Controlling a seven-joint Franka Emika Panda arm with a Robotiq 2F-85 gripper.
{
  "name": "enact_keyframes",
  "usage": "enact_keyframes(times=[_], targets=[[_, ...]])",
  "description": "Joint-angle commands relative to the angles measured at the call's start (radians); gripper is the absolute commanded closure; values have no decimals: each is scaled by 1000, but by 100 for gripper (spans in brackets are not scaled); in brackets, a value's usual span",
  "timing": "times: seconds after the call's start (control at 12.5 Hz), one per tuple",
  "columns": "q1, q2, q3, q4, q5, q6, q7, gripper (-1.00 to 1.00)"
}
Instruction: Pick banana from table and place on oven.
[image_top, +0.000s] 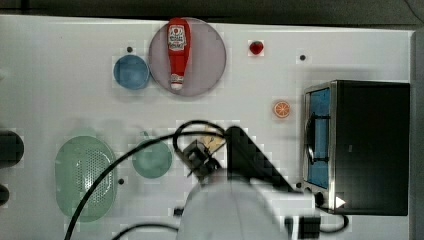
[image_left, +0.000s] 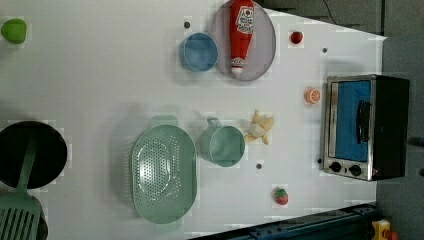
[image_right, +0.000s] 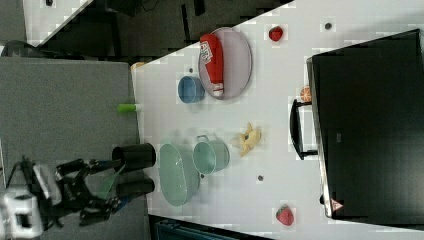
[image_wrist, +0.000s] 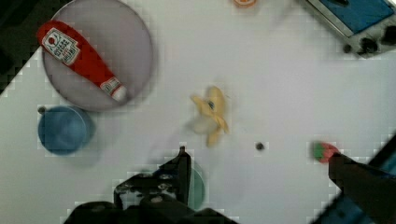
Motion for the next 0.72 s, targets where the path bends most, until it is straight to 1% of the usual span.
enact_keyframes(times=[0.08, 0.72], targets=[[-13, 172, 9, -113, -7, 140, -59, -100], [-11, 502, 15, -329, -7, 716, -59, -100]])
